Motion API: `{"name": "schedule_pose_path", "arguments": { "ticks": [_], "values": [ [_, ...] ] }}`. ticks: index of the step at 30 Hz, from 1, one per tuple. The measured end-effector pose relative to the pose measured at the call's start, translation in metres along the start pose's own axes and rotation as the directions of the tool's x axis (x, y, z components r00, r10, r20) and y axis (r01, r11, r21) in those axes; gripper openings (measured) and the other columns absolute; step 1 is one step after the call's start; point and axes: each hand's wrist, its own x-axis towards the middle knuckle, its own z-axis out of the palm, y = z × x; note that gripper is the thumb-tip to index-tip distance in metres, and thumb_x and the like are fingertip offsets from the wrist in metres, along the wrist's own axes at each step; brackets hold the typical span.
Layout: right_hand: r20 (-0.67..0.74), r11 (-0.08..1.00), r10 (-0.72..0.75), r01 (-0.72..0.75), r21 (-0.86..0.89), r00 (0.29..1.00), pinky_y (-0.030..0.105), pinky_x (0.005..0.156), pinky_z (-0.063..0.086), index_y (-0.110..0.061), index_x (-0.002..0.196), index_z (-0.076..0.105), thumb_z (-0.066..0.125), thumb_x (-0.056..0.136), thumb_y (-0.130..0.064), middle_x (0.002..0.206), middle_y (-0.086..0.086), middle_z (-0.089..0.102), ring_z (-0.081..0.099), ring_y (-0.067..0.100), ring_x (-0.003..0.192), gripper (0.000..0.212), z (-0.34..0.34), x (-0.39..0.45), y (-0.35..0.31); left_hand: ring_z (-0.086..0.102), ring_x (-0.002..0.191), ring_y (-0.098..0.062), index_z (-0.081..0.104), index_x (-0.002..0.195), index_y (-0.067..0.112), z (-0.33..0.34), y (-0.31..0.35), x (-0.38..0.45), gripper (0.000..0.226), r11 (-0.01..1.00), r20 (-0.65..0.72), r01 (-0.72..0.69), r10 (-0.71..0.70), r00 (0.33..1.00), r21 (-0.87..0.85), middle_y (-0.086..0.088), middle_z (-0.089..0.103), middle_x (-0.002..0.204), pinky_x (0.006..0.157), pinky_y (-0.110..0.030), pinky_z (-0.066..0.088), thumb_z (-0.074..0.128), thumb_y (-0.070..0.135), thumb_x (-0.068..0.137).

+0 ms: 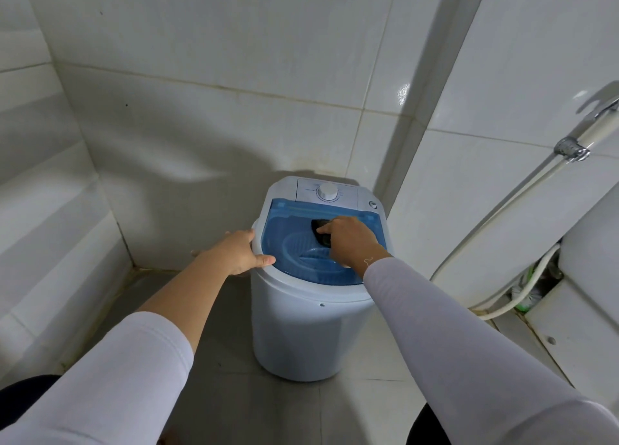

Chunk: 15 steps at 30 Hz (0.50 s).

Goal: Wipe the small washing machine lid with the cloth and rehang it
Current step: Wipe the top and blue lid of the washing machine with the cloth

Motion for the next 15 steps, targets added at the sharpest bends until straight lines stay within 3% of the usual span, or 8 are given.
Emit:
{"name": "schedule_pose_path", "arguments": {
  "ticks": [10, 15],
  "values": [
    [0.031, 0.99, 0.139, -0.14, 0.027, 0.99, 0.037, 0.096, 0.048, -0.028, 0.133, 0.051, 0.053, 0.086, -0.006, 0.132, 0.005, 0.057, 0.052, 0.028, 0.12, 0.052, -0.005, -0.027, 0.05, 0.021, 0.145, -0.032, 0.017, 0.15, 0.019, 0.001, 0.003, -0.003, 0.091, 0.999, -0.019, 0.026, -0.025, 1.0, 0.019, -0.007, 0.023, 0.158, 0.115, -0.059, 0.023, 0.06, 0.057, 0.08],
    [0.029, 0.982, 0.172, -0.174, 0.076, 0.985, 0.038, 0.097, 0.048, -0.026, 0.134, 0.051, 0.055, 0.085, -0.007, 0.13, 0.009, 0.058, 0.054, 0.029, 0.116, 0.052, -0.006, -0.033, 0.057, 0.027, 0.143, -0.031, 0.017, 0.151, 0.015, 0.0, 0.011, -0.01, 0.085, 1.0, -0.017, 0.008, -0.008, 1.0, 0.005, -0.009, 0.024, 0.158, 0.117, -0.05, 0.026, 0.06, 0.048, 0.085]
  ]
}}
